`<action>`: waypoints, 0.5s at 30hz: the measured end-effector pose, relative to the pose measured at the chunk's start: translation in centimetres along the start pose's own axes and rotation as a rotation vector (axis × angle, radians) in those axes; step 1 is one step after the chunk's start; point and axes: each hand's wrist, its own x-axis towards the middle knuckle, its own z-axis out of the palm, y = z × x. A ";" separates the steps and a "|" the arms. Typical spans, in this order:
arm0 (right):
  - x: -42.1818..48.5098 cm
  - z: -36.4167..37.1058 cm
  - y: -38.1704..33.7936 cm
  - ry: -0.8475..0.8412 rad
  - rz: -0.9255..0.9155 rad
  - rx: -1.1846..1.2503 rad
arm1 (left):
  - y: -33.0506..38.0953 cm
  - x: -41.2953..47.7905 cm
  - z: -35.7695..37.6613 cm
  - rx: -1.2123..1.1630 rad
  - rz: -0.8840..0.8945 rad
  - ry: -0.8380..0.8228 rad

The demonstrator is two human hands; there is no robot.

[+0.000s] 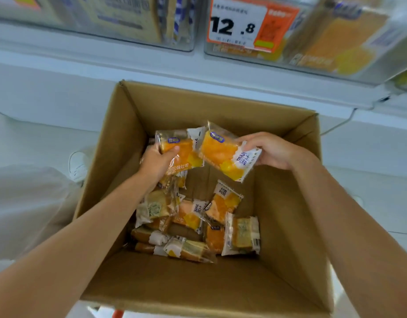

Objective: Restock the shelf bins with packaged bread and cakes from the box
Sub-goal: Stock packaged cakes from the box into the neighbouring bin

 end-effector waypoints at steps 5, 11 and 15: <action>-3.5 1.6 -2.5 -0.007 -0.081 0.059 | 4.1 -4.0 1.3 -0.071 0.011 -0.281; -7.0 4.2 -3.8 0.376 -0.256 -0.087 | 8.4 -7.8 1.6 -0.123 0.013 -0.607; -10.4 4.1 -5.3 0.604 -0.419 -0.106 | 10.5 -8.9 1.3 -0.146 0.053 -0.637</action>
